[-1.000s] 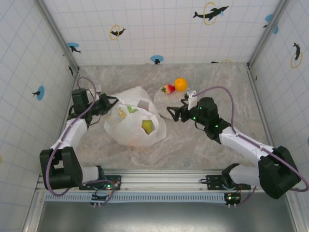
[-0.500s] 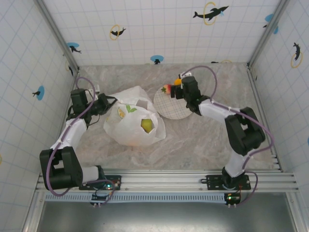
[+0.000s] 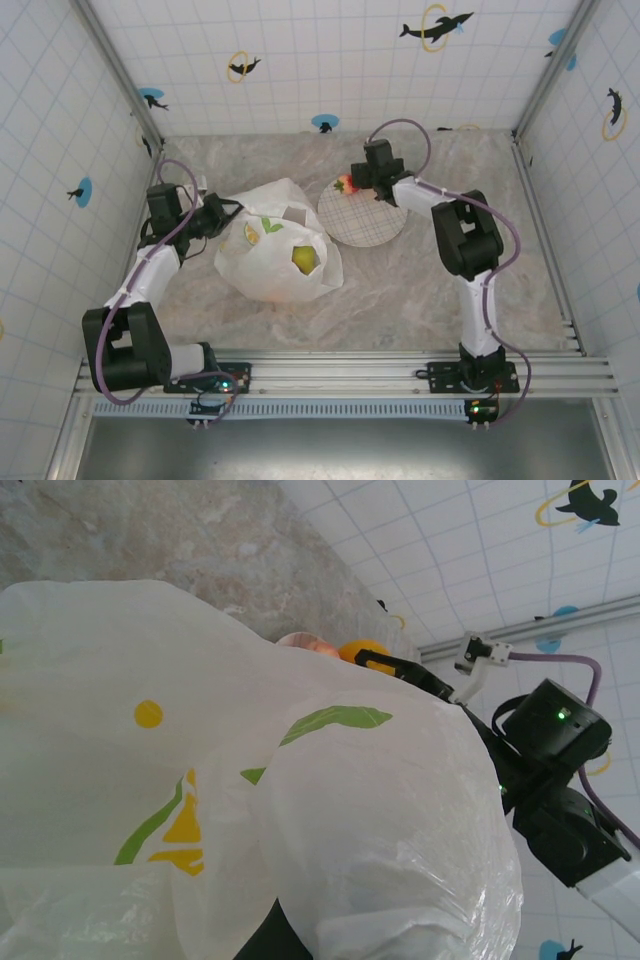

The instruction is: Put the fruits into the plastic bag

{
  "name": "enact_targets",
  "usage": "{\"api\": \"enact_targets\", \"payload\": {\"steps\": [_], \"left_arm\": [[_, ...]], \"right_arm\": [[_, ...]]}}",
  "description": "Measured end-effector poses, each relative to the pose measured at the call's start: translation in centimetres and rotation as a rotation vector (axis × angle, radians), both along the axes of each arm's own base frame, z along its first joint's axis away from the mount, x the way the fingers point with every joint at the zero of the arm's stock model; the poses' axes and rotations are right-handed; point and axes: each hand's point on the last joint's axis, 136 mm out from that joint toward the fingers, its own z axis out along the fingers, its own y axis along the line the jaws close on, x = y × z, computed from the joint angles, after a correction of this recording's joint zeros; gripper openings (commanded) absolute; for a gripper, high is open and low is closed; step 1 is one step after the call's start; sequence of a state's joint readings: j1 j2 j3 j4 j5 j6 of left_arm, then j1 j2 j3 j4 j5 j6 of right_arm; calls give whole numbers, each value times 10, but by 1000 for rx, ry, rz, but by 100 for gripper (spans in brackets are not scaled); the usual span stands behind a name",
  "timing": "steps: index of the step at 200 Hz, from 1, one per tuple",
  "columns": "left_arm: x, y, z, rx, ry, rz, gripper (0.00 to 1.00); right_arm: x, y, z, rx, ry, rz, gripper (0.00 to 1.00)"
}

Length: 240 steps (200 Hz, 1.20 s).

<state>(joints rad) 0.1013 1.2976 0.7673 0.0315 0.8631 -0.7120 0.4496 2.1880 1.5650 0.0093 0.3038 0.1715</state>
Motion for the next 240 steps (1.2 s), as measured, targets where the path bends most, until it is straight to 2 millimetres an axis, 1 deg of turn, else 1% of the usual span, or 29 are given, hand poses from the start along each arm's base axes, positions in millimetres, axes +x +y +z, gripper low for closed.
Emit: {"api": "enact_targets", "payload": {"steps": [20,28,37,58,103,132,145,164,176,188,209,222,240], "left_arm": [[0,0,0,0,0,0,0],[0,0,0,0,0,0,0],[0,0,0,0,1,0,0],[0,0,0,-1,0,0,0],[0,0,0,-5,1,-3,0],[-1,0,1,-6,0,-5,0],[-1,0,1,-8,1,-5,0],[-1,-1,1,-14,3,-10,0],[-2,-1,1,-19,6,-11,0],[-2,-2,2,-24,9,-12,0],[-2,-2,2,-32,11,-14,0],[-2,-2,3,-34,11,-15,0],[-3,-3,2,-34,12,-15,0]], "right_arm": [[6,-2,-10,5,20,-5,95],[7,-3,-13,10,27,-9,91],[8,-5,-18,16,37,-13,88],[8,-9,-23,30,56,-17,84],[9,-12,-25,65,71,-18,72],[9,-10,-25,84,77,-11,69],[5,-10,-25,94,83,-4,67],[-11,-12,-25,114,104,12,65],[-25,-15,-23,132,115,24,65],[-42,-17,-16,158,120,38,64],[-74,-19,7,235,96,72,62],[-98,-17,25,296,63,104,61],[-134,-8,45,361,28,169,61]]}}
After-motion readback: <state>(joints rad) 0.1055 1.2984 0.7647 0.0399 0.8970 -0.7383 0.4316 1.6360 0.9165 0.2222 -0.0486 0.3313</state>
